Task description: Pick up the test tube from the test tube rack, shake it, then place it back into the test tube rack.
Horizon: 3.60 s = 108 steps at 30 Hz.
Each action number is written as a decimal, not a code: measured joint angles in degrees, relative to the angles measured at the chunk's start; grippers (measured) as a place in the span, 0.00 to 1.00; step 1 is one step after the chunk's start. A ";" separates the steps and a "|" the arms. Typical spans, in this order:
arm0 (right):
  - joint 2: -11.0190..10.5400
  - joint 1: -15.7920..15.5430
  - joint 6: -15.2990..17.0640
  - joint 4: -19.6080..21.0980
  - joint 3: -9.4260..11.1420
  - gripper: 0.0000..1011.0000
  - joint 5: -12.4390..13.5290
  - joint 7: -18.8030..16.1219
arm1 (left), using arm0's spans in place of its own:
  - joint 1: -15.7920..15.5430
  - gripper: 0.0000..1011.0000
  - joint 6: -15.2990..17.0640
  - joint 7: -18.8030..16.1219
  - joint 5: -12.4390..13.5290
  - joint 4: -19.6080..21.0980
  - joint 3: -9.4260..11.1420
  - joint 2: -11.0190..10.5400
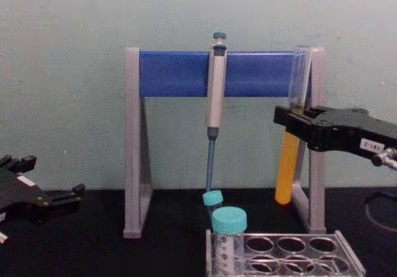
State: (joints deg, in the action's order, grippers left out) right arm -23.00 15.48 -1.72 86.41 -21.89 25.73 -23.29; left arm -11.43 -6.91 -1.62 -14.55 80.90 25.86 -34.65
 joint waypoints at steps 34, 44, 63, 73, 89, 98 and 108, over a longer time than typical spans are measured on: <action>-5.83 -5.36 4.69 6.93 3.22 0.23 -2.29 -2.59 | 0.00 0.99 0.00 0.00 0.00 0.00 0.00 0.00; -6.90 -5.03 5.78 8.20 0.74 0.23 0.85 -6.85 | 0.00 0.99 0.00 0.00 0.00 0.00 0.00 0.00; 0.20 -0.46 0.82 0.66 0.10 0.23 -1.15 0.22 | 0.00 0.99 0.00 0.00 0.00 0.00 0.00 0.00; 0.40 -1.01 1.29 0.77 1.51 0.23 -2.42 0.87 | 0.00 0.99 0.00 0.00 0.00 0.00 0.00 0.00; 0.90 -1.36 1.79 1.01 2.26 0.23 -2.96 0.60 | 0.00 0.99 0.00 0.00 0.00 0.00 0.00 0.00; 0.96 -1.39 1.93 1.14 2.44 0.23 -3.00 0.24 | 0.00 0.99 0.00 0.00 0.00 0.00 0.00 0.00; 1.02 -1.38 1.97 1.23 2.54 0.23 -2.99 0.16 | 0.00 0.99 0.00 0.00 0.00 0.00 0.00 0.00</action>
State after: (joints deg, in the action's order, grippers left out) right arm -21.98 14.10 0.25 87.64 -19.35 22.74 -23.13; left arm -11.43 -6.91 -1.62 -14.55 80.90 25.86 -34.65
